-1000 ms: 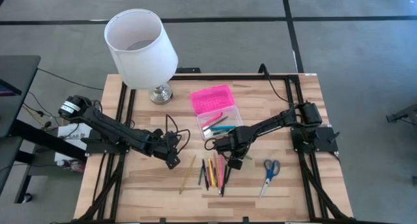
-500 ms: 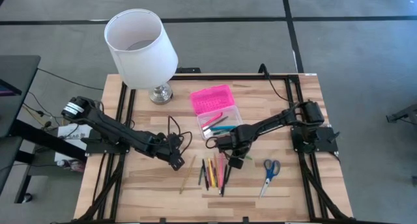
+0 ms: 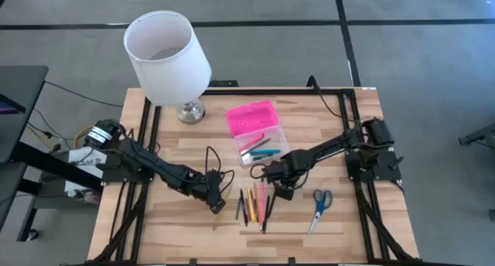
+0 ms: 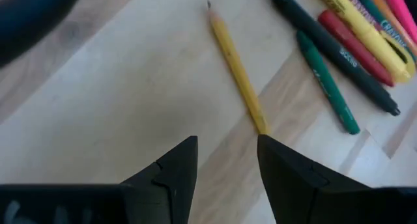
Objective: Pick & place school supplies into a supply box
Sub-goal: Put the green pen into the pink supply box
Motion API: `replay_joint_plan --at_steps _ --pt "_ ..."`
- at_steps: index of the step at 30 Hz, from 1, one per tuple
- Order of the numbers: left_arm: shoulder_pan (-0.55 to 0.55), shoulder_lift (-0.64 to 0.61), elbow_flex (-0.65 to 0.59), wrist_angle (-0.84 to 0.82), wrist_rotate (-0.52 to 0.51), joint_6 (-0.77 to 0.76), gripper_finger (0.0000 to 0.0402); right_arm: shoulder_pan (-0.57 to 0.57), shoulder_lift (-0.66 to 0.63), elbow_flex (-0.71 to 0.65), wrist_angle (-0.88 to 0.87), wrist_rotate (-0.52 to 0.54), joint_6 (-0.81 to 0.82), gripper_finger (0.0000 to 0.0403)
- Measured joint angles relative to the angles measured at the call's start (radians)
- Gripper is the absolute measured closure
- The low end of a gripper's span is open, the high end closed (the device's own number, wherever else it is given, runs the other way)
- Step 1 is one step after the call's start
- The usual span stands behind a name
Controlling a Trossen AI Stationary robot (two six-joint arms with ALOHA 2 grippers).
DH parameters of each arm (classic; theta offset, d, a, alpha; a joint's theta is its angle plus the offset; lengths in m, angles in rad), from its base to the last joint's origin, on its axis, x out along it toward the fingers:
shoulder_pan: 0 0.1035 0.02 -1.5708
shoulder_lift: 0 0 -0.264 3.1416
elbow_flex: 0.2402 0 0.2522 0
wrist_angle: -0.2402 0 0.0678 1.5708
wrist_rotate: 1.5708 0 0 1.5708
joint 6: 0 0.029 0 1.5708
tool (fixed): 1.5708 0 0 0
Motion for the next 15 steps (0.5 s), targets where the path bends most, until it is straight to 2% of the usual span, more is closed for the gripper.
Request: replay_joint_plan --at_steps 7,15 --pt "-0.041 0.0 0.003 0.092 -0.061 -0.081 0.0248 -0.001 -0.133 -0.131 0.092 0.016 0.078 0.0342" --pt "-0.052 0.0 0.032 0.06 -0.103 -0.211 0.0248 -0.002 -0.235 -0.228 0.117 0.05 0.093 0.0342"
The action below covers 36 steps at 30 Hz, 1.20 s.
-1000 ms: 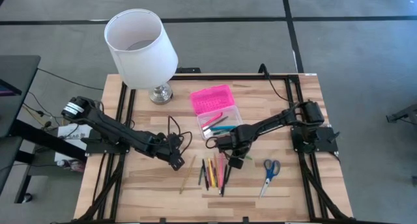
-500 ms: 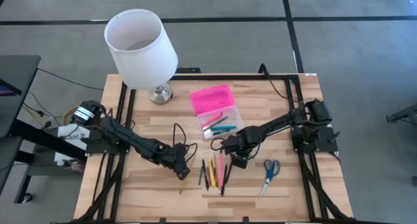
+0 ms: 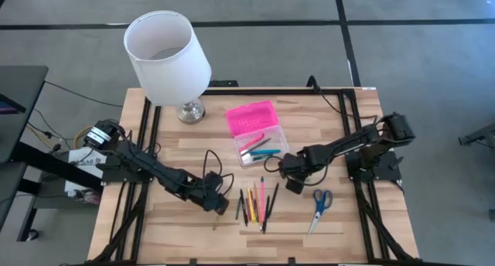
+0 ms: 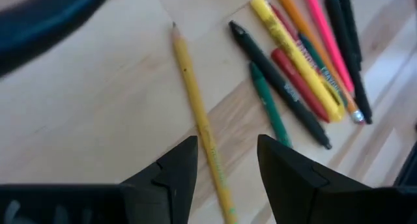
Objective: Pick & place school supplies into a supply box
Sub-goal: Put the green pen into the pink supply box
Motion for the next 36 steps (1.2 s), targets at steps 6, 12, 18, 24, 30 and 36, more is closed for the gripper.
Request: replay_joint_plan --at_steps 6,12,18,24,30,36 --pt "0.001 0.0 0.001 0.038 0.028 -0.007 0.0248 0.0 -0.008 -0.017 0.032 -0.002 -0.001 0.0342" --pt "0.001 0.0 0.001 0.044 0.07 0.083 0.0248 0.002 -0.007 -0.016 0.051 -0.011 -0.001 0.0342" --pt "-0.003 0.0 0.001 0.093 0.088 0.121 0.0248 0.002 -0.007 -0.015 0.055 -0.029 -0.001 0.0342" --pt "-0.001 0.0 0.001 0.093 0.087 0.125 0.0248 0.002 -0.007 -0.014 0.061 -0.031 -0.001 0.0342" --pt "-0.001 0.0 0.001 0.093 0.101 0.117 0.0249 0.002 -0.007 -0.013 0.06 -0.033 -0.001 0.0342" --pt "-0.001 0.0 0.001 0.093 0.121 0.098 0.0249 0.002 -0.007 -0.013 0.059 -0.054 -0.001 0.0344"
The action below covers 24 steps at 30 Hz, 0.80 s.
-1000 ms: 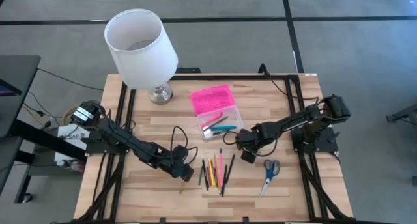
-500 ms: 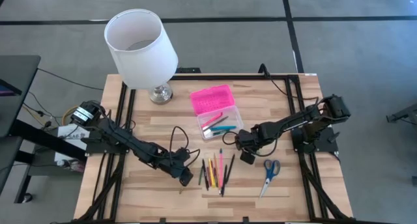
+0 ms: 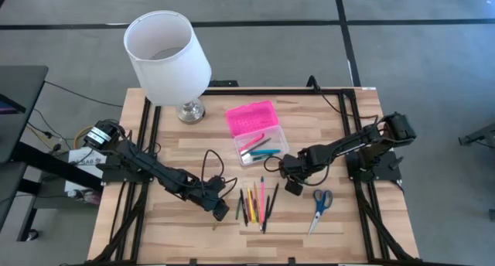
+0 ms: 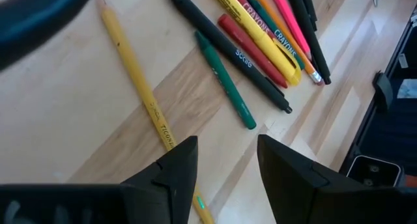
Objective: Pick & place school supplies into a supply box
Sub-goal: Put the green pen into the pink supply box
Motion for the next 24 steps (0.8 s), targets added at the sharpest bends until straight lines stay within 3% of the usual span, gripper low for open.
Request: replay_joint_plan --at_steps 15,24 --pt "-0.003 0.0 0.0 -0.004 0.004 -0.021 0.0249 0.044 -0.001 0.002 -0.005 -0.019 -0.003 0.0395" --pt "-0.003 0.0 0.0 -0.058 -0.005 -0.021 0.0249 0.105 -0.005 0.006 -0.001 -0.044 -0.001 0.04"
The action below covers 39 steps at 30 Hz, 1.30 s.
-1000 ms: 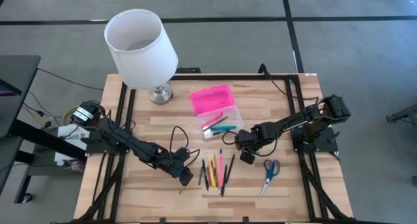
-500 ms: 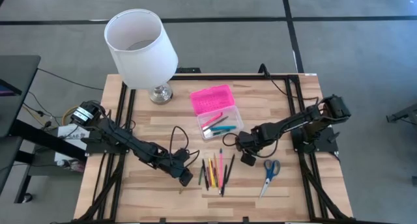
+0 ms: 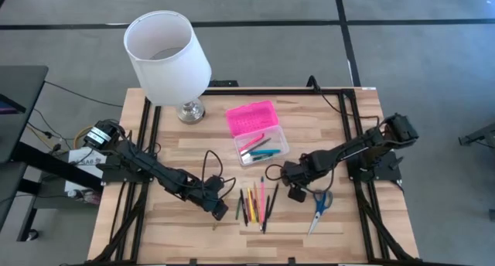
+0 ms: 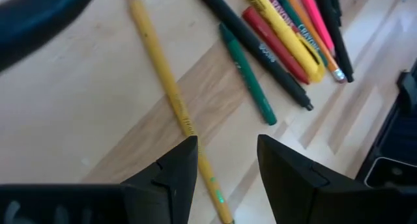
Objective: Pick & place school supplies into a supply box
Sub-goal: Put the green pen into the pink supply box
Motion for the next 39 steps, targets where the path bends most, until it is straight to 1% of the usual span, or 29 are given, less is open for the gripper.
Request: replay_joint_plan --at_steps 4,10,16,23,28,33,39 --pt "0.0 0.0 0.0 -0.018 -0.001 -0.001 0.0249 0.024 0.0 0.0 0.0 -0.016 0.01 0.0403" --pt "0.0 0.0 0.0 -0.019 -0.002 -0.001 0.0249 0.031 0.001 -0.001 -0.003 -0.019 0.007 0.0401" --pt "0.0 0.0 0.0 -0.018 -0.002 -0.006 0.0249 0.03 -0.004 -0.002 -0.002 -0.012 -0.096 0.0395" --pt "-0.003 0.0 0.0 -0.017 -0.004 -0.017 0.0249 0.031 -0.052 -0.009 -0.001 0.039 -0.264 0.0373" --pt "-0.024 0.0 0.0 -0.017 -0.06 -0.023 0.0249 0.033 -0.062 -0.008 0.02 0.04 -0.377 0.0353" --pt "-0.053 0.0 0.0 -0.017 -0.13 -0.058 0.0249 0.066 -0.062 -0.008 0.057 0.038 -0.484 0.0339" --pt "-0.08 0.0 0.0 -0.017 -0.163 -0.104 0.0249 0.078 -0.063 -0.007 0.055 0.044 -0.525 0.0331"
